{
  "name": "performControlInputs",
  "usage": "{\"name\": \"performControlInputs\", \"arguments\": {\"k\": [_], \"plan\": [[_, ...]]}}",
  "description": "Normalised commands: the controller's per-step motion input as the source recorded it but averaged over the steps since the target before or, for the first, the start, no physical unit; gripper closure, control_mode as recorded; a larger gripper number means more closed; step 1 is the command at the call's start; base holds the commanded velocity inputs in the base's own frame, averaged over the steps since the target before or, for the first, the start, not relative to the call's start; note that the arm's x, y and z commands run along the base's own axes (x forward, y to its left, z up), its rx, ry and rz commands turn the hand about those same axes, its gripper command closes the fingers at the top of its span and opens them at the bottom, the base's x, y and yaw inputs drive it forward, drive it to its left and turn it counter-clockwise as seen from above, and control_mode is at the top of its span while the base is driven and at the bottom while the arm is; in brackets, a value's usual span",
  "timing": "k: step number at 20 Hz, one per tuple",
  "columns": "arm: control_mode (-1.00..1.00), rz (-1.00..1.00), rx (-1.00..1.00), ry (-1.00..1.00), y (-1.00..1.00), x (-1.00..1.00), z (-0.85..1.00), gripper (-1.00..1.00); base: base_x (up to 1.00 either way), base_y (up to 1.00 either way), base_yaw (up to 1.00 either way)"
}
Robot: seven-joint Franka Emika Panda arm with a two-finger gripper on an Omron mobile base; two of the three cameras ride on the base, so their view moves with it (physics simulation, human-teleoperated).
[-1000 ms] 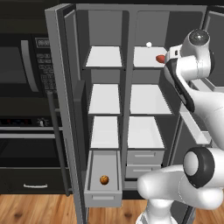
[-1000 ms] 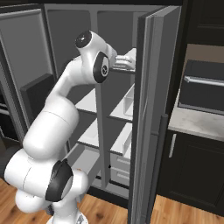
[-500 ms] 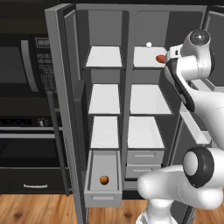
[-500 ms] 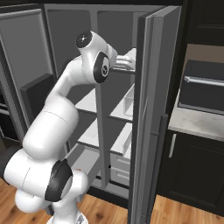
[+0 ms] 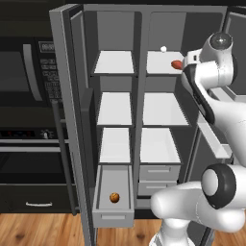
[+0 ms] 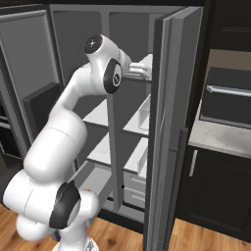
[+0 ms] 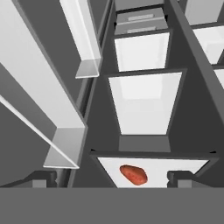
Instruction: Take the sweet potato and orange from the fridge shelf and place them in the freezer drawer to begin freezing them.
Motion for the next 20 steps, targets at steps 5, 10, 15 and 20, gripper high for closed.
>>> {"name": "performControlInputs", "arguments": {"k": [5, 10, 15, 20], "plan": [[-1.0, 0.0, 0.0, 0.0, 0.0, -0.16, 0.0, -1.0, 0.0, 0.0, 0.0], [1.0, 0.0, 0.0, 0.0, 0.0, 0.0, 0.0, -1.0, 0.0, 0.0, 0.0], [1.0, 0.0, 0.0, 0.0, 0.0, 0.0, 0.0, -1.0, 0.05, -0.11, 0.03], [1.0, 0.0, 0.0, 0.0, 0.0, 0.0, 0.0, -1.0, 0.18, -0.11, 0.03]]}}
